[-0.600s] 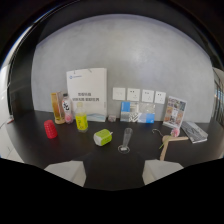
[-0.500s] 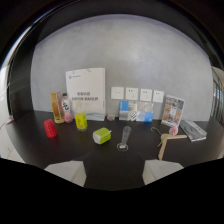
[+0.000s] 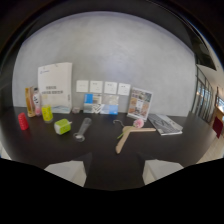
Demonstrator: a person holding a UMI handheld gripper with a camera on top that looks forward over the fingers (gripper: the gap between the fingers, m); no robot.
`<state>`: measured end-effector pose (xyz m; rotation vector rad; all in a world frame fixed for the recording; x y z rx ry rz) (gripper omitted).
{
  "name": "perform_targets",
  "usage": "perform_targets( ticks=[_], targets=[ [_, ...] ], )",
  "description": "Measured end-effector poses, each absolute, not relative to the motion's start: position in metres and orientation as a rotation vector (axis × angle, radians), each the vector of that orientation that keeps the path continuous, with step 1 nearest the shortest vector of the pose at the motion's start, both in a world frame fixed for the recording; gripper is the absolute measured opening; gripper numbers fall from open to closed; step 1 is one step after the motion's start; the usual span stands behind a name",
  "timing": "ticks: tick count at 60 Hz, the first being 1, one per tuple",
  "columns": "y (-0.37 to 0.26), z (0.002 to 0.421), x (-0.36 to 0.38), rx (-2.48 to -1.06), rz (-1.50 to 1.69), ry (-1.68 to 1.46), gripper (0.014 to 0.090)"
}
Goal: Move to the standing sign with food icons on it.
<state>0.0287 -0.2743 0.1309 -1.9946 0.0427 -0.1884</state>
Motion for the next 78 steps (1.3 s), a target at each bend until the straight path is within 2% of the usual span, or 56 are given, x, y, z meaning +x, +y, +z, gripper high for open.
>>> perform_targets(
  ticks=[14, 37, 54, 78],
  targets=[
    [-0.214, 0.129, 0.144, -1.986, -0.255, 0.088, 0.0854],
    [-0.026, 0.153, 0.266, -1.965, -0.201, 0.057, 0.0852],
    [0.068, 0.117, 0.275, -2.032, -0.128, 0.030, 0.0855],
    [0.095, 0.102, 0.274, -2.052, -0.086, 0.031, 0.0857]
  ],
)
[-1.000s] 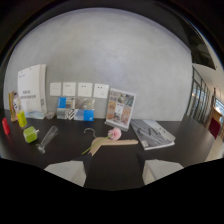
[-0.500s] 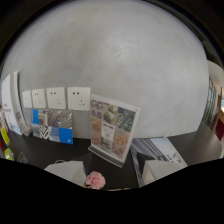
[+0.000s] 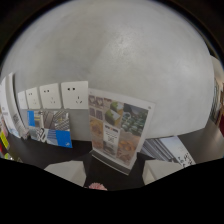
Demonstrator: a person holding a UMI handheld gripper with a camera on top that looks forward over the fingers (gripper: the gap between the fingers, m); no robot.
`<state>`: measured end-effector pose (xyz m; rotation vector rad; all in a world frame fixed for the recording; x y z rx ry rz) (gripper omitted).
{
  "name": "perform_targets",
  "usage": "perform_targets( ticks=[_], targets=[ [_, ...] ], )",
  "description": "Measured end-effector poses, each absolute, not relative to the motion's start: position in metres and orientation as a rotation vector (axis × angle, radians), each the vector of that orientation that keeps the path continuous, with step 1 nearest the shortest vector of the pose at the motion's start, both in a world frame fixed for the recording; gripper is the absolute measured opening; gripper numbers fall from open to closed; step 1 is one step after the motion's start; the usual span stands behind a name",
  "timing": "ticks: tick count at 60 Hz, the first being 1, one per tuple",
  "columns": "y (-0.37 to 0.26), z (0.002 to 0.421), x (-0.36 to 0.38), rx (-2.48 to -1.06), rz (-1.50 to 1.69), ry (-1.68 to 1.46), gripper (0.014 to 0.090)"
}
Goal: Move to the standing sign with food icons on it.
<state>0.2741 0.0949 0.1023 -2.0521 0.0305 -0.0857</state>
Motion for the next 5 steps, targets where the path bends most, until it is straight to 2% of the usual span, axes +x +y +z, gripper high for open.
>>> perform_targets(
  ticks=[5],
  targets=[
    [0.0945, 0.1021, 0.2731, -2.053, -0.079, 0.033, 0.0858]
  ],
)
